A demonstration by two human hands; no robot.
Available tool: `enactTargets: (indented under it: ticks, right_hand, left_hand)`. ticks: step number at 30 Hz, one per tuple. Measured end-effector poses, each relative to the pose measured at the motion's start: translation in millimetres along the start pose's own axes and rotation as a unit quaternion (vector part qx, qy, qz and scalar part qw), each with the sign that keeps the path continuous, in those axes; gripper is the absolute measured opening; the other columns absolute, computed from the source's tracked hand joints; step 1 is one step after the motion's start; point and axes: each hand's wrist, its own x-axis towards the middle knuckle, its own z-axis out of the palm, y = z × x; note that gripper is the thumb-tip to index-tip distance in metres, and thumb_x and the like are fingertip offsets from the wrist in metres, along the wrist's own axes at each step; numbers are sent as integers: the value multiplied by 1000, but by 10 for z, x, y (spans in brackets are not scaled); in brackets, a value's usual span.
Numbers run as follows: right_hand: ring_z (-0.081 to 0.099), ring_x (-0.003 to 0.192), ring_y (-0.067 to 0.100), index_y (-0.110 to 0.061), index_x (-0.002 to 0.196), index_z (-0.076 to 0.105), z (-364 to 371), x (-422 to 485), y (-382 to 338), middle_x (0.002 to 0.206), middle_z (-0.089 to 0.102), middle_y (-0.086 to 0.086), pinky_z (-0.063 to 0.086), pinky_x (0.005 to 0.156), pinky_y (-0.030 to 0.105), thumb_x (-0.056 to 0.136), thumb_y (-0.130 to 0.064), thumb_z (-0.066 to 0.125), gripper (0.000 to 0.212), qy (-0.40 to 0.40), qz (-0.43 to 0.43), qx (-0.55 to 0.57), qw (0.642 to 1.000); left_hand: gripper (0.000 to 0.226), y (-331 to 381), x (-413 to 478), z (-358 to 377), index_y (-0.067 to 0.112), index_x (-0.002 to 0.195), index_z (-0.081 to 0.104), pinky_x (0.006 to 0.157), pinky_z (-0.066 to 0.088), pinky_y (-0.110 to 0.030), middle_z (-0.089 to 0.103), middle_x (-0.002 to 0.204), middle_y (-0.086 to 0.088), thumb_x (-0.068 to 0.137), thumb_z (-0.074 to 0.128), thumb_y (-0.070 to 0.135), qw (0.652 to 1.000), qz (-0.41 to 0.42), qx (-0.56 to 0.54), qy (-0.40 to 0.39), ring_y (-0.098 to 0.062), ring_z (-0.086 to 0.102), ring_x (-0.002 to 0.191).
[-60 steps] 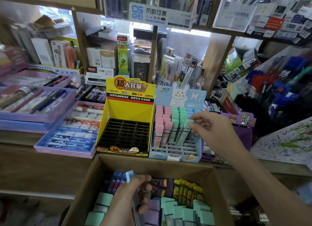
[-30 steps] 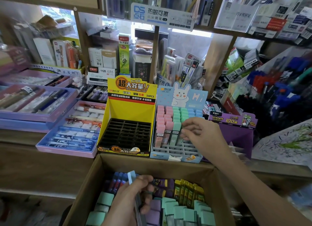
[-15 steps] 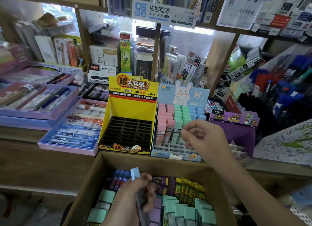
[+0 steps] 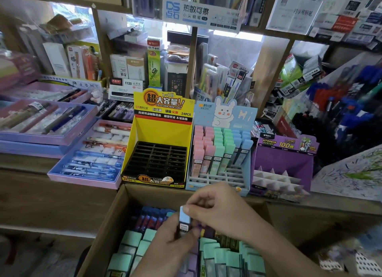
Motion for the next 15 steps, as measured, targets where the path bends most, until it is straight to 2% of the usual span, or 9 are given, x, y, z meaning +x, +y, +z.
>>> enactTargets:
  ticks: [2, 4, 6, 7, 9, 11, 13, 15]
  right_hand:
    - [72, 65, 8, -24, 88, 79, -42, -10, 16, 74, 76, -4, 55, 60, 18, 92, -32, 73, 11, 3, -4, 8, 1000]
    - [72, 66, 13, -23, 88, 79, -94, -20, 24, 76, 75, 2, 53, 59, 18, 93, -30, 73, 11, 10, -5, 29, 1000]
    - [74, 68, 17, -20, 88, 78, -173, -31, 25, 78, 75, 6, 56, 59, 21, 95, -25, 72, 10, 18, -4, 58, 998]
    - [74, 68, 17, -19, 89, 78, -222, -37, 23, 78, 76, 7, 57, 59, 21, 95, -23, 72, 10, 24, -4, 68, 997]
    - [74, 67, 15, -19, 91, 78, -339, -47, 13, 78, 76, 7, 58, 60, 23, 96, -21, 71, 8, 43, -10, 69, 997]
    - [74, 67, 17, -19, 93, 78, -472, -58, 5, 78, 76, 6, 59, 61, 25, 95, -15, 72, 7, 77, -25, 68, 994]
    - [74, 68, 18, -18, 96, 77, -623, -74, 11, 78, 75, 5, 60, 61, 26, 94, -9, 71, 11, 121, -35, 65, 990]
    - [74, 69, 17, -17, 100, 77, -784, -96, 24, 79, 76, 3, 59, 61, 24, 94, -6, 71, 14, 154, -36, 47, 986]
  left_hand:
    - [22, 0, -3, -9, 16, 109, 72, 80, 49, -13, 78, 99, 0, 94, 64, 3, 1000, 8, -6, 16, -5, 70, 96]
    - [12, -22, 9, -18, 11, 100, 73, 78, 47, -20, 73, 87, -12, 93, 67, 5, 999, 13, -1, 29, -14, 65, 83]
    - [10, -49, 17, -29, 13, 89, 71, 69, 42, -19, 62, 72, -9, 91, 68, 4, 999, 13, 29, 43, -10, 56, 71]
    - [13, -61, 22, -30, 15, 88, 71, 67, 43, -17, 63, 72, -8, 91, 68, 3, 998, 13, 45, 48, -9, 57, 71]
    - [14, -71, 22, -25, 18, 95, 69, 71, 47, -14, 71, 84, -3, 91, 68, 5, 994, 0, 93, 58, -11, 66, 82]
    - [16, -88, 26, -38, 24, 100, 66, 80, 48, -12, 70, 95, 4, 91, 69, 12, 984, -5, 161, 71, -8, 67, 93]
    - [18, -85, 37, -78, 30, 103, 61, 87, 48, -15, 67, 99, 6, 91, 70, 20, 972, -4, 225, 72, -5, 64, 96]
    - [19, -79, 27, -129, 37, 103, 58, 84, 48, -12, 67, 100, 10, 90, 70, 30, 957, -17, 285, 47, 1, 61, 97]
